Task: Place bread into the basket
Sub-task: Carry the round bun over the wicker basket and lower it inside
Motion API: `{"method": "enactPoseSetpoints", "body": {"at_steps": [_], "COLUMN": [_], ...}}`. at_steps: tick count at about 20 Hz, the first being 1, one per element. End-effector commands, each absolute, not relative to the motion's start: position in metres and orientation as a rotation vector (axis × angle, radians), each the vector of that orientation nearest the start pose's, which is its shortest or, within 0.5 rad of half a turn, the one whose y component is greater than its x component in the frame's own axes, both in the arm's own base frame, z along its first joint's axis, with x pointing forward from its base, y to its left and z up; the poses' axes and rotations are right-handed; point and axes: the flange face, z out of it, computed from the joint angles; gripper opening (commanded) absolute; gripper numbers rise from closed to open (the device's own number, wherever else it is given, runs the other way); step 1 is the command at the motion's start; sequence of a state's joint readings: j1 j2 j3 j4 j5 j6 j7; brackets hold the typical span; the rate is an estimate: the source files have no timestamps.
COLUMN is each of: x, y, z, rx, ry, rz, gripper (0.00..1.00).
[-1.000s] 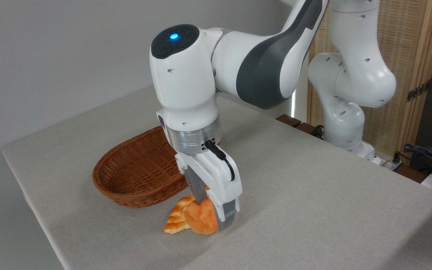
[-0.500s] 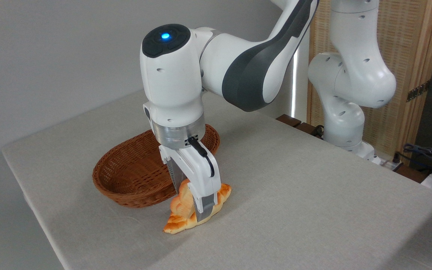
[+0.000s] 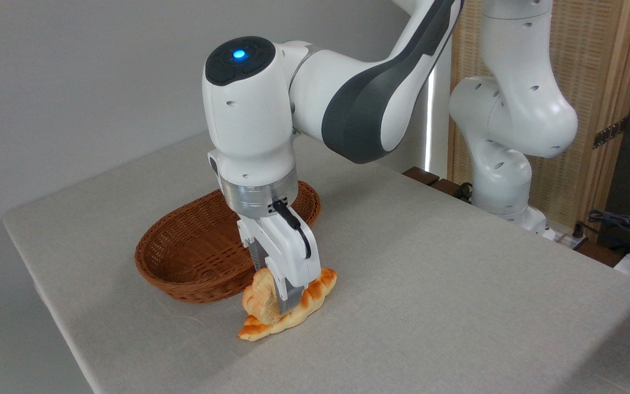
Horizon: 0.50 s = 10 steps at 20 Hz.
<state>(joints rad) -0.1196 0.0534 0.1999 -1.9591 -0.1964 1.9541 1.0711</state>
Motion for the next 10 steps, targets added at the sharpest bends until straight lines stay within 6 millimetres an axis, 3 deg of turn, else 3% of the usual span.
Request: {"method": "enactPoseSetpoints", "body": {"at_steps": [1, 6, 8, 10], "x": [0.564, 0.567, 0.565, 0.562], "y": [0.029, 0.018, -0.006, -0.052], "z": [0.449, 0.486, 0.499, 0.501], "rx": [-2.978, -2.992, -2.982, -2.986], "ry": [1.458, 1.451, 1.475, 1.485], "rz": [-0.117, -0.256, -0.287, -0.261], "gripper": [0.39, 0.44, 0.45, 0.45]}}
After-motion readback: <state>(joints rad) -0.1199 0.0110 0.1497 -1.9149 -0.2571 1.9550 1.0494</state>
